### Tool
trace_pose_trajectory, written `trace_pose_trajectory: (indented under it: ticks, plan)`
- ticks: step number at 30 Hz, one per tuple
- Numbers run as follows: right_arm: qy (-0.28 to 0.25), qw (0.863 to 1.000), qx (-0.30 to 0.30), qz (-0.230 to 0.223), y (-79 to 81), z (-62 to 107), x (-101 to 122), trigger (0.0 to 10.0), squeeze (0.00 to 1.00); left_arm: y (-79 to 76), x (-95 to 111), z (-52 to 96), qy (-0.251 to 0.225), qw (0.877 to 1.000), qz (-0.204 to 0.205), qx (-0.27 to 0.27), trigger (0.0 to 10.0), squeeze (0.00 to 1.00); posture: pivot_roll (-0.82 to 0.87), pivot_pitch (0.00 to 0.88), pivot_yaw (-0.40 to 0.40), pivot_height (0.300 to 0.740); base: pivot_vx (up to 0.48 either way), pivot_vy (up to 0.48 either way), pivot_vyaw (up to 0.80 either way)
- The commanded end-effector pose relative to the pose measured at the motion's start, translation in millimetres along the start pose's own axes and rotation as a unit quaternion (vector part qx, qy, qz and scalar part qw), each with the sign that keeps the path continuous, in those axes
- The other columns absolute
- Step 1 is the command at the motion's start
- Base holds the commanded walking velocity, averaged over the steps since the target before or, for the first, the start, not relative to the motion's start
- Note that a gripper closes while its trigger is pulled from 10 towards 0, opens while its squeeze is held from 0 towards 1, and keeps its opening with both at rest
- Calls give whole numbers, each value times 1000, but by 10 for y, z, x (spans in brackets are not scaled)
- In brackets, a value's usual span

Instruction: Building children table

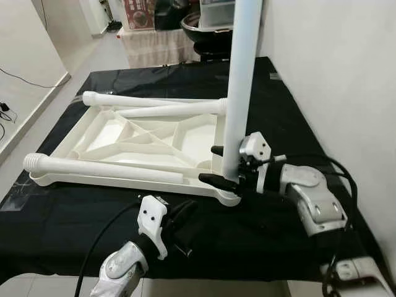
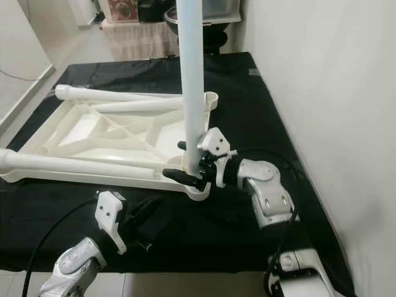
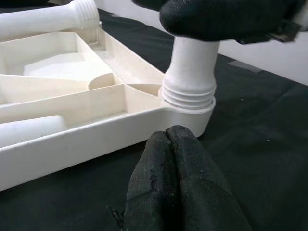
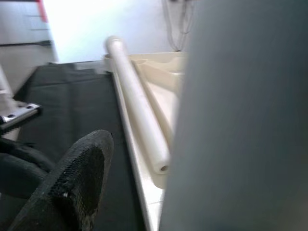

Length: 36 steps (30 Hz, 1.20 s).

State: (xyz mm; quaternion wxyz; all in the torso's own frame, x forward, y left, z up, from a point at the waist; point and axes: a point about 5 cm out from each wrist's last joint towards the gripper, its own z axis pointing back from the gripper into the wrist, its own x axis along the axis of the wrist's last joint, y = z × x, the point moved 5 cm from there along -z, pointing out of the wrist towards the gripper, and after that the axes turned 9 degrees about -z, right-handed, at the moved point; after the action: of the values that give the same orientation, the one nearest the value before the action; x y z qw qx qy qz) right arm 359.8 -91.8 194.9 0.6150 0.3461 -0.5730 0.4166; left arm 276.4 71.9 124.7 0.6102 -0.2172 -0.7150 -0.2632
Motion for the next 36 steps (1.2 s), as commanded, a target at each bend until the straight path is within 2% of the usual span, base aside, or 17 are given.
trace_pose_trajectory:
  ticks: [1, 4, 5, 7, 8, 16, 22, 23, 24, 25, 26, 27, 28, 29, 33, 34, 36]
  plan:
    - [-5, 999, 35, -10, 62, -61, 18, 10000, 0, -18, -73, 25, 15, 1000, 1, 0, 10000, 0, -20, 107, 45, 740, 0, 0, 0]
    - [-4, 998, 55, -13, 47, -46, 54, 10000, 0, -20, -72, 21, 15, 1000, 0, 0, 10000, 0, -12, 109, 40, 740, 0, 0, 0]
    - [-5, 998, 67, -16, 40, -35, 70, 7412, 0, -21, -72, 19, 16, 1000, 0, 0, 10000, 0, -13, 109, 41, 740, 0, 0, 0]
    - [-6, 997, 75, -18, 34, -28, 81, 7412, 0, -22, -72, 18, 16, 1000, 0, 0, 10000, 0, -13, 109, 41, 740, 0, 0, 0]
    - [-12, 995, 91, -29, 28, -4, 107, 0, 0, -25, -72, 16, 16, 1000, 1, -1, 10000, 0, -12, 111, 41, 740, 0, 0, 0]
    - [-19, 996, 84, -35, -7, 41, 94, 0, 0, -27, -65, 17, 15, 1000, 3, -3, 10000, 0, -22, 121, 50, 740, 0, 0, 0]
    - [-47, 995, -78, -33, -167, 163, -43, 0, 0, -19, -45, 29, 14, 1000, 5, -4, 10000, 0, -37, 141, 49, 740, 0, 0, 0]
    - [-68, 986, -147, -47, -213, 162, -87, 0, 0, -14, -41, 36, 13, 1000, 5, -4, 10000, 0, -41, 145, 50, 740, 0, 0, 0]
    - [-89, 953, -283, -65, -341, 222, -179, 0, 0, -4, -36, 44, 13, 1000, 5, -4, 10000, 0, -50, 151, 53, 740, 0, 0, 0]
    - [-66, 920, -380, -77, -252, 318, -462, 0, 0, 4, -27, 49, 12, 1000, 5, -3, 10000, 0, -56, 165, 59, 740, 0, 0, 0]
    - [-43, 913, -394, -92, -56, 277, -695, 0, 0, 9, -20, 51, 12, 1000, 6, -3, 10000, 0, -56, 168, 61, 740, 0, 0, 0]
    - [-7, 915, -397, -76, 79, 231, -859, 0, 0, 12, -21, 54, 12, 1000, 7, -4, 10000, 0, -60, 162, 74, 740, 0, 0, 0]
    - [-7, 915, -397, -76, 79, 231, -859, 0, 0, 12, -21, 54, 12, 1000, 7, -4, 10000, 0, -60, 162, 74, 740, 0, 0, 0]
    - [7, 925, -377, -51, 146, 158, -875, 0, 0, 15, -28, 58, 13, 1000, 7, -6, 10000, 0, -61, 159, 77, 740, 0, 0, 0]
    - [6, 924, -380, -43, 130, 163, -852, 0, 0, 15, -29, 59, 13, 1000, 7, -6, 10000, 0, -61, 159, 77, 740, 0, 0, 0]
    - [-10, 920, -388, -51, 46, 195, -777, 0, 0, 15, -31, 59, 15, 1000, 6, -7, 10000, 0, -67, 156, 80, 740, 0, 0, 0]
    - [-8, 928, -369, -61, 35, 135, -780, 0, 0, 15, -35, 54, 16, 1000, 7, -11, 10000, 0, -57, 153, 67, 740, 0, 0, 0]
